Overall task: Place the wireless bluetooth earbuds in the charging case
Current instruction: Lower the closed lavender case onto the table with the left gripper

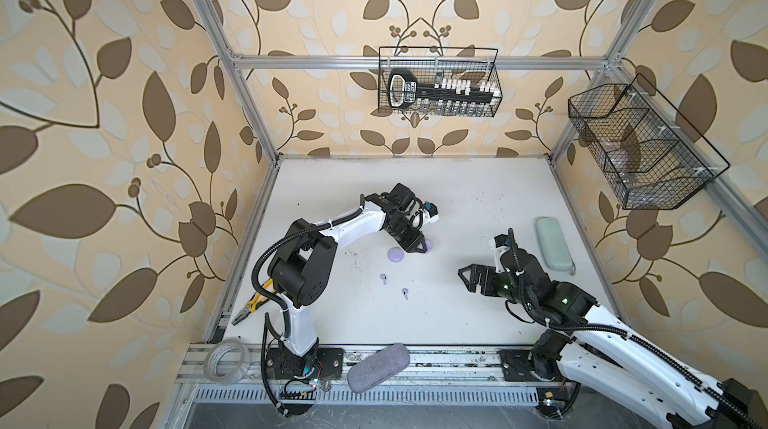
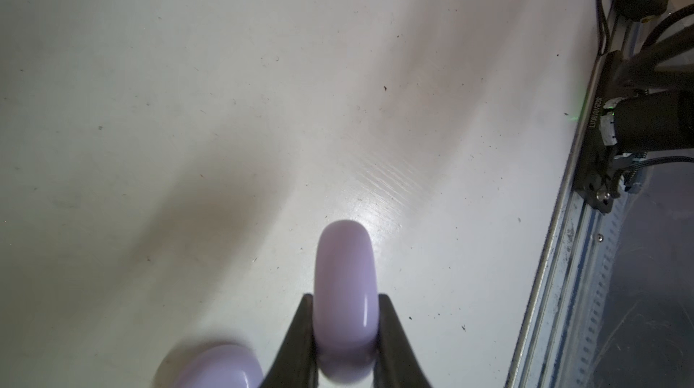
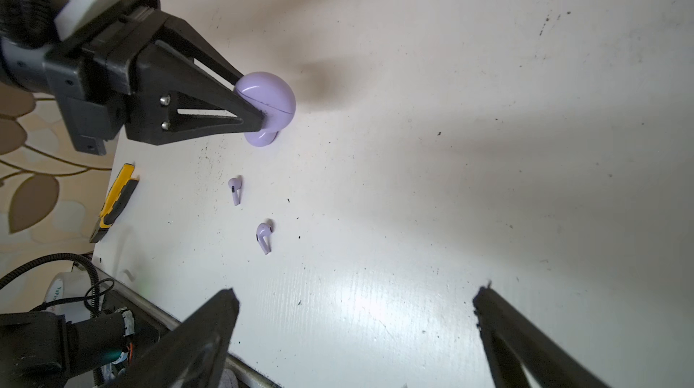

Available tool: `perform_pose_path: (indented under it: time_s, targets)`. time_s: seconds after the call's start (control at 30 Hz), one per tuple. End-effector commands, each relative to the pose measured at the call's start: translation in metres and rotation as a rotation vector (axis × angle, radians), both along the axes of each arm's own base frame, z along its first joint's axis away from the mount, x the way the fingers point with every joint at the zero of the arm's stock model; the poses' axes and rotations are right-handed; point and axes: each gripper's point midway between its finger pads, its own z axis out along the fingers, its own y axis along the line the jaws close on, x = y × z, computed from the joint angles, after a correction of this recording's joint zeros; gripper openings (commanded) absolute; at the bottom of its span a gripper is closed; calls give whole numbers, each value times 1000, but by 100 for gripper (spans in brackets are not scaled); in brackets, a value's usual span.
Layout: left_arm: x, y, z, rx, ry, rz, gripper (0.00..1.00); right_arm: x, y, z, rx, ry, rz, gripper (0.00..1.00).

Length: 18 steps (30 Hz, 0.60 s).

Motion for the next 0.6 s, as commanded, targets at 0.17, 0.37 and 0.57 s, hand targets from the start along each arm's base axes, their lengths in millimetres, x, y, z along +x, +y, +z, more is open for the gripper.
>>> perform_pose_path:
  time_s: [0.17, 0.37, 0.57]
  targets:
    - [19, -21, 1, -11, 82, 24, 14, -4, -10, -5, -17, 7, -29, 99]
    - [28, -30, -17, -4, 119, 27, 15, -13, -14, -9, 10, 16, -40, 97]
    - [35, -38, -23, -14, 136, 33, 19, -23, -17, -17, 51, 30, -48, 97]
